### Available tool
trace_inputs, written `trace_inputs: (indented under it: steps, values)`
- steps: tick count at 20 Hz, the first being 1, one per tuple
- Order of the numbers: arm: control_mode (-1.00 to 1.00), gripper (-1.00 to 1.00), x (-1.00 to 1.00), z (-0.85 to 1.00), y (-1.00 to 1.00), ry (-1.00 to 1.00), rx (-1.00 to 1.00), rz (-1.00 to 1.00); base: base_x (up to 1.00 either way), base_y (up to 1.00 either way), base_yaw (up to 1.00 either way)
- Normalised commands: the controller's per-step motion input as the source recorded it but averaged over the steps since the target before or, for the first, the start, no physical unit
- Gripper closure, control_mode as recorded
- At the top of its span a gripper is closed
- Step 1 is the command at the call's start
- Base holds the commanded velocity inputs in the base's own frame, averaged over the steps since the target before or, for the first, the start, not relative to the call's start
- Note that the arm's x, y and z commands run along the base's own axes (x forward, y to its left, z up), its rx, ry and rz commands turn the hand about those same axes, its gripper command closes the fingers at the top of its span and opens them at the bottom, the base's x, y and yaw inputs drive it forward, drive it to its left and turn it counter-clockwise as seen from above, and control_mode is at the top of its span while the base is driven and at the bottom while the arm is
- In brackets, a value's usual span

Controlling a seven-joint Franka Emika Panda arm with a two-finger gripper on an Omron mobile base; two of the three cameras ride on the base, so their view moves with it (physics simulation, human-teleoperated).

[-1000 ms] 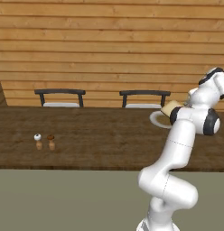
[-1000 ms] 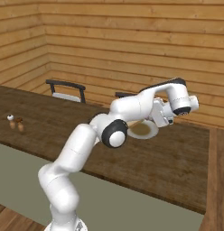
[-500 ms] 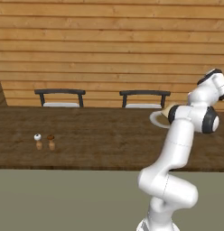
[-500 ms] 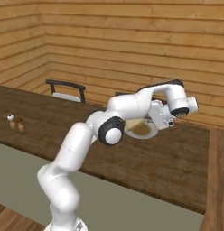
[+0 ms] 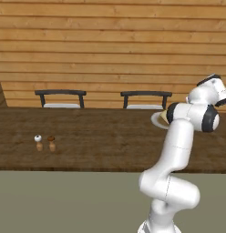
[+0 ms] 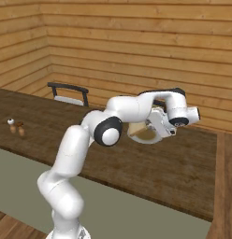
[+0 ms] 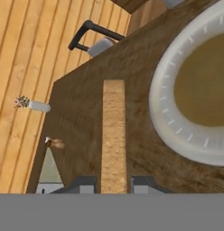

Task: Start the toaster. Once the lever pops up, take the bread to the plate on the dining counter.

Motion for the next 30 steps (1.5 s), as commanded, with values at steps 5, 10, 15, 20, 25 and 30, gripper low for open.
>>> trace_inputs:
  steps: [5, 10, 15, 20, 25, 30]
  values:
    - [-1.00, 1.00, 0.03, -0.10, 0.00, 0.00, -0.04, -0.08, 0.00, 0.00, 0.00]
    - [-1.00, 1.00, 0.00, -0.17, 0.00, 0.00, -0.04, -0.05, 0.00, 0.00, 0.00]
    - [-1.00, 1.00, 0.08, -0.03, 0.00, 0.00, -0.01, -0.01, 0.00, 0.00, 0.00]
    - [-1.00, 1.00, 0.21, 0.00, -0.03, 0.00, 0.00, 0.00, 0.00, 0.00, 0.00]
    - [-1.00, 1.00, 0.16, -0.01, -0.09, 0.00, 0.00, 0.00, 0.00, 0.00, 0.00]
    - [-1.00, 1.00, 0.21, -0.08, -0.09, 0.00, 0.00, 0.00, 0.00, 0.00, 0.00]
